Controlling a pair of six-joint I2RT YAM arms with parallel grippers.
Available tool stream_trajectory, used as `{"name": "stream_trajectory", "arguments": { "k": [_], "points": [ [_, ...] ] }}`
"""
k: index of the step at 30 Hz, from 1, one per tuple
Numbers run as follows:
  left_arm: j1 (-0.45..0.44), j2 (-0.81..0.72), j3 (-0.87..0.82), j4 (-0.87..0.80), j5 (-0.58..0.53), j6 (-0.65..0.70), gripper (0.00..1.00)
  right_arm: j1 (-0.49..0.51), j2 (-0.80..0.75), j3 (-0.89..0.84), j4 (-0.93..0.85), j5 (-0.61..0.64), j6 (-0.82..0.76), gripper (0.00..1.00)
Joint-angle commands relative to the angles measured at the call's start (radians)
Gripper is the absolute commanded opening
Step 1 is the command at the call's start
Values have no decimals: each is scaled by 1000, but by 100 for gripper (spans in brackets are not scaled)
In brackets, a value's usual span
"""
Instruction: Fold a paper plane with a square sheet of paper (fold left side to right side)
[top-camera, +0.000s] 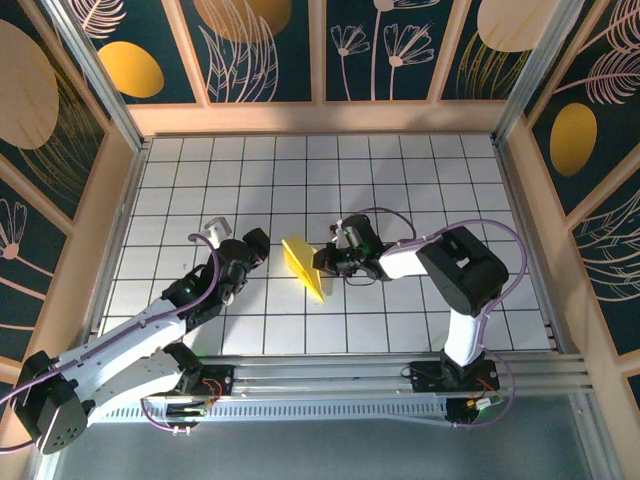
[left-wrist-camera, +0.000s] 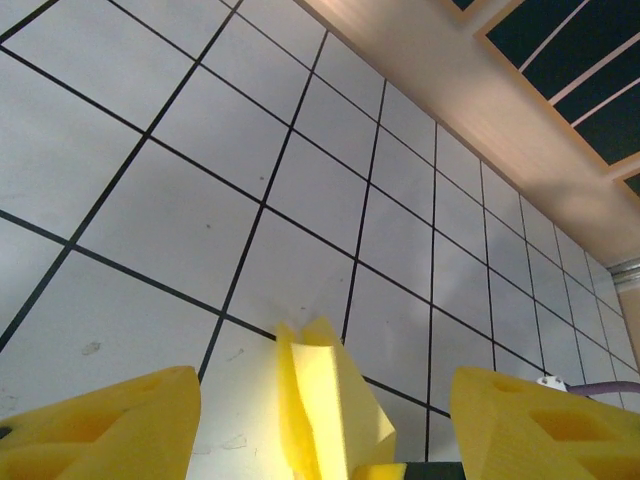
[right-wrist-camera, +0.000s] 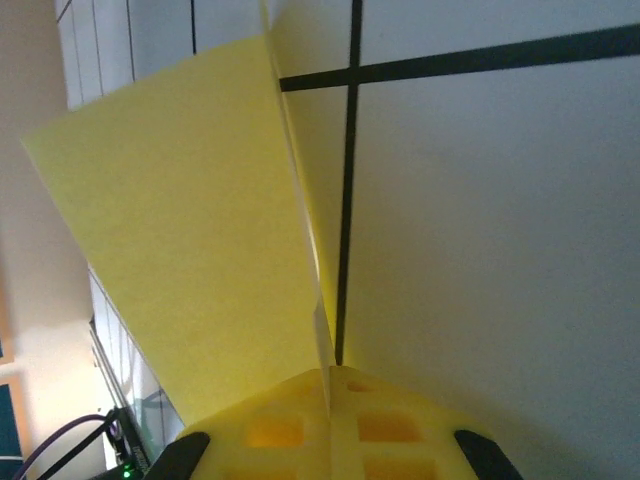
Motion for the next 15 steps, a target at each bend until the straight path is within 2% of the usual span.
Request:
{"name": "stream_trajectory", "arguments": {
  "k": [1,8,15],
  "points": [
    [7,14,-8,-12,1,-10,67,-16,5,-24,-6,50,-38,0],
    [7,60,-8,13,34,-13,67,-21,-23,-39,-60,96,-75,0],
    [7,158,7,64,116,-9,68,-22,-75,-68,-82,120,-98,6]
  ]
}}
